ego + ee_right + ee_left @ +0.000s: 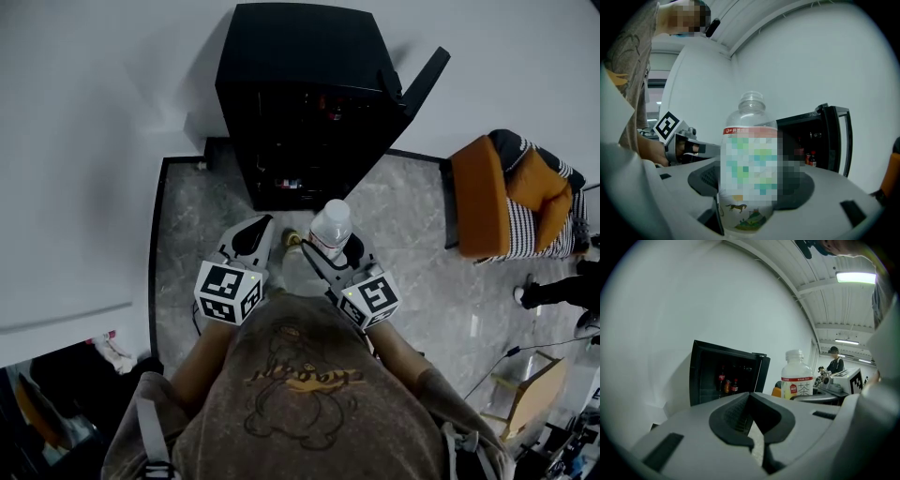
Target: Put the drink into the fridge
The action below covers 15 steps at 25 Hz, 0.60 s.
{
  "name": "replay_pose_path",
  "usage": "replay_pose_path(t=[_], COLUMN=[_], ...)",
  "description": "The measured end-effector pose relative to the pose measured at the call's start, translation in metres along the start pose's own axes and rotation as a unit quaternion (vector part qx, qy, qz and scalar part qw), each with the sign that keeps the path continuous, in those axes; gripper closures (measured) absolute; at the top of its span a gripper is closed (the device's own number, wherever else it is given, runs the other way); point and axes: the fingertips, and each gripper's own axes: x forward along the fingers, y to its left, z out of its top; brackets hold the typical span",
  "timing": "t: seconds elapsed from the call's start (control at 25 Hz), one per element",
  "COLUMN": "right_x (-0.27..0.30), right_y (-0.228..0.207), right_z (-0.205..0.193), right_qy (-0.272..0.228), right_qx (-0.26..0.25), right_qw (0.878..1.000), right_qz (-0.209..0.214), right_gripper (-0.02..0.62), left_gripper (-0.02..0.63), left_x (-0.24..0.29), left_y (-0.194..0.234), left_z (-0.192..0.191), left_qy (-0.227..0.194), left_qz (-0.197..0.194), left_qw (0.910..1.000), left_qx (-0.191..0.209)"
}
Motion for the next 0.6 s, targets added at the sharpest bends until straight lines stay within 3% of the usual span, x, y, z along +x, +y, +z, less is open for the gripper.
replay_pose_path(t=[0.28,0.6], right_x=[0.035,0.071], right_y=[-0.023,-0.049], right_z=[0.006,0.001], right_qy=[-0.005,-0.004], right_qx=[-0.003,-0.04], right_qw=[1.0,0.999], right_qz=[0.002,0.017], right_gripper=[0.287,0.287], left_gripper=[0.604,0.604], left_x=[0.028,0.058], left_y=[0.024,0.04], left_z=[0.012,0.022], left_qy=[0.001,0.01], left_qz=[0.0,-0.008], left_qw=[1.0,0.9999], left_qx=[0.0,0.006])
